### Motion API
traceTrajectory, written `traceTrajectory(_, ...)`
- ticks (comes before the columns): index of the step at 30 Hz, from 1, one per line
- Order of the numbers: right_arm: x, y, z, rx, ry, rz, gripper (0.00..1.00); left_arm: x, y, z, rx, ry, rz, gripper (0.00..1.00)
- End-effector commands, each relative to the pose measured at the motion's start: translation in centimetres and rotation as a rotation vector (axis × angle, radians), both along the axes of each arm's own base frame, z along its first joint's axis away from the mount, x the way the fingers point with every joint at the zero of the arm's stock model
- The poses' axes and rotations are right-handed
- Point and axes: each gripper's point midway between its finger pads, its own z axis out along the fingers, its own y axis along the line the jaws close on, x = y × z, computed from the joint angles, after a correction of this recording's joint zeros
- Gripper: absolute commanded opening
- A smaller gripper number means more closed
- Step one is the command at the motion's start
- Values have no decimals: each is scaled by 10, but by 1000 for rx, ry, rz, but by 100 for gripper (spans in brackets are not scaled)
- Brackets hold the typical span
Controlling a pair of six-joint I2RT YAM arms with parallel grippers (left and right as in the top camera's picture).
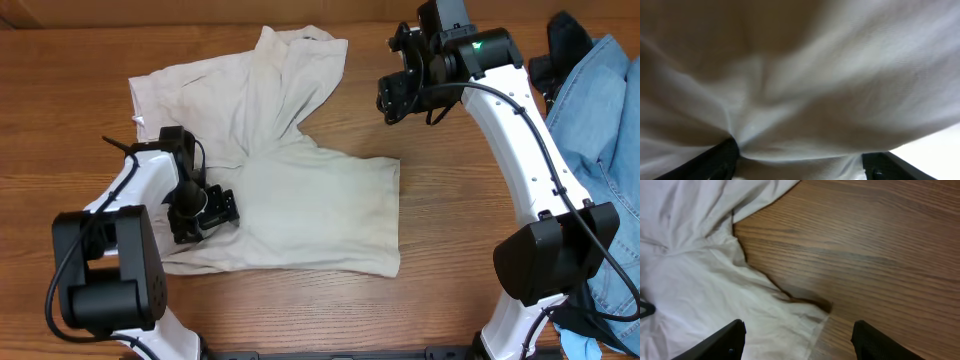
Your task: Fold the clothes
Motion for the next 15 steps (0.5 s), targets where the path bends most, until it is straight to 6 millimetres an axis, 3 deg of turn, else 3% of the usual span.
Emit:
traceTrajectory(1, 7, -9, 4, -23, -20, -27, 73, -27, 24, -11, 114, 60, -14, 85)
traceTrajectory(7, 9, -29, 5, -28, -11, -70, 70, 22, 3, 51, 80, -300, -37, 84)
traceTrajectory(11, 8, -38, 3, -31, 5, -89, 70, 55, -24, 90, 82, -547, -166, 86)
traceTrajectory(15, 3, -39, 2, -36, 26, -90, 70, 75, -55, 102, 85, -667, -266, 88)
